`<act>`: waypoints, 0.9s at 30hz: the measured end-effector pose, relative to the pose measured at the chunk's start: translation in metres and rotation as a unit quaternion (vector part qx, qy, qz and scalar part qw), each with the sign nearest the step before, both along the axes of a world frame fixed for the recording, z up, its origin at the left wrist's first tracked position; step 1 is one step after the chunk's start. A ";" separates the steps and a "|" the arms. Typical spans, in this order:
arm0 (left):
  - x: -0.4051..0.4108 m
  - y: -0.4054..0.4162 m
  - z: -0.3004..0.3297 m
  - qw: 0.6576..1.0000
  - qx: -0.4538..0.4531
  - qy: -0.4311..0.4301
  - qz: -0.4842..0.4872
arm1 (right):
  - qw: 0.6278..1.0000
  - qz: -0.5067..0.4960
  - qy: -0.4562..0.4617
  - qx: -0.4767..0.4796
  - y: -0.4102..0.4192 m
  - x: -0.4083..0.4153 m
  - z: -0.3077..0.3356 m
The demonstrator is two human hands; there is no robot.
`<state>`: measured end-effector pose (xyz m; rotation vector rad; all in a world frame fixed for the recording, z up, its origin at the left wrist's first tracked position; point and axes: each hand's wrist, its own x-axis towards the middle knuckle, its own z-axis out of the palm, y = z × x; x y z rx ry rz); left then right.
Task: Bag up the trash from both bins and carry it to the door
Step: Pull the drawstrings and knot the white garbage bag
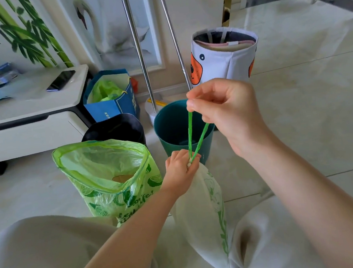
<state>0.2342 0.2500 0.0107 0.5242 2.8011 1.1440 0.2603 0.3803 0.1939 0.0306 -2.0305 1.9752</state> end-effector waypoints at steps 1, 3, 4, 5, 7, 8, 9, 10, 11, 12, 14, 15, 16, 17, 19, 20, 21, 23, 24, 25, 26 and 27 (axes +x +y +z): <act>-0.002 0.000 0.000 0.999 -0.028 -0.019 -0.008 | 1.000 0.003 -0.012 -0.022 0.000 -0.001 -0.001; -0.011 -0.004 0.001 0.993 -0.093 -0.071 -0.011 | 0.998 0.011 -0.038 -0.039 0.001 -0.004 -0.003; -0.015 -0.007 0.006 0.987 -0.111 -0.112 -0.007 | 0.997 0.020 -0.050 -0.046 0.001 -0.006 -0.004; -0.019 -0.011 0.012 0.982 -0.109 -0.156 -0.007 | 0.996 0.031 -0.060 -0.058 0.002 -0.007 -0.004; -0.024 -0.019 0.029 0.976 -0.060 -0.210 -0.025 | 0.993 0.050 -0.068 -0.082 0.003 -0.010 -0.003; -0.024 -0.023 0.040 0.978 -0.041 -0.201 -0.038 | 0.993 0.053 -0.066 -0.081 0.004 -0.012 -0.003; -0.025 -0.027 0.050 0.982 -0.031 -0.181 -0.041 | 0.994 0.054 -0.063 -0.071 0.003 -0.012 -0.003; -0.026 -0.031 0.058 0.986 -0.028 -0.162 -0.034 | 0.995 0.056 -0.061 -0.060 0.002 -0.013 -0.003; -0.027 -0.035 0.065 0.988 -0.028 -0.152 -0.024 | 0.995 0.058 -0.062 -0.052 0.000 -0.013 -0.004; -0.028 -0.038 0.070 0.988 -0.029 -0.152 -0.016 | 0.995 0.062 -0.064 -0.047 -0.002 -0.013 -0.005; -0.027 -0.040 0.077 0.987 -0.040 -0.158 -0.016 | 0.995 0.065 -0.067 -0.042 -0.008 -0.013 -0.007; -0.027 -0.039 0.078 0.986 -0.046 -0.157 -0.016 | 0.995 0.066 -0.066 -0.041 -0.011 -0.014 -0.007; -0.027 -0.039 0.079 0.987 -0.047 -0.153 -0.009 | 0.995 0.066 -0.064 -0.042 -0.012 -0.015 -0.008; -0.028 -0.039 0.079 0.988 -0.045 -0.147 0.002 | 0.995 0.063 -0.061 -0.043 -0.013 -0.016 -0.008; -0.031 -0.040 0.078 0.989 -0.045 -0.135 0.030 | 0.997 0.050 -0.052 -0.039 -0.012 -0.018 -0.009; -0.033 -0.041 0.078 0.989 -0.043 -0.132 0.041 | 0.998 0.040 -0.047 -0.031 -0.011 -0.020 -0.010; -0.034 -0.042 0.077 0.989 -0.040 -0.133 0.048 | 0.999 0.025 -0.041 -0.017 -0.008 -0.022 -0.011; -0.037 -0.045 0.078 0.988 -0.024 -0.140 0.054 | 0.999 -0.016 -0.032 0.016 -0.003 -0.027 -0.014; -0.039 -0.045 0.078 0.988 -0.012 -0.145 0.056 | 0.998 -0.038 -0.032 0.032 0.000 -0.029 -0.015; -0.040 -0.045 0.078 0.986 0.004 -0.154 0.058 | 0.997 -0.059 -0.032 0.046 0.004 -0.031 -0.017; -0.041 -0.045 0.078 0.984 0.022 -0.168 0.059 | 0.995 -0.079 -0.034 0.060 0.008 -0.034 -0.019; -0.041 -0.046 0.078 0.980 0.043 -0.186 0.061 | 0.992 -0.096 -0.035 0.074 0.012 -0.036 -0.022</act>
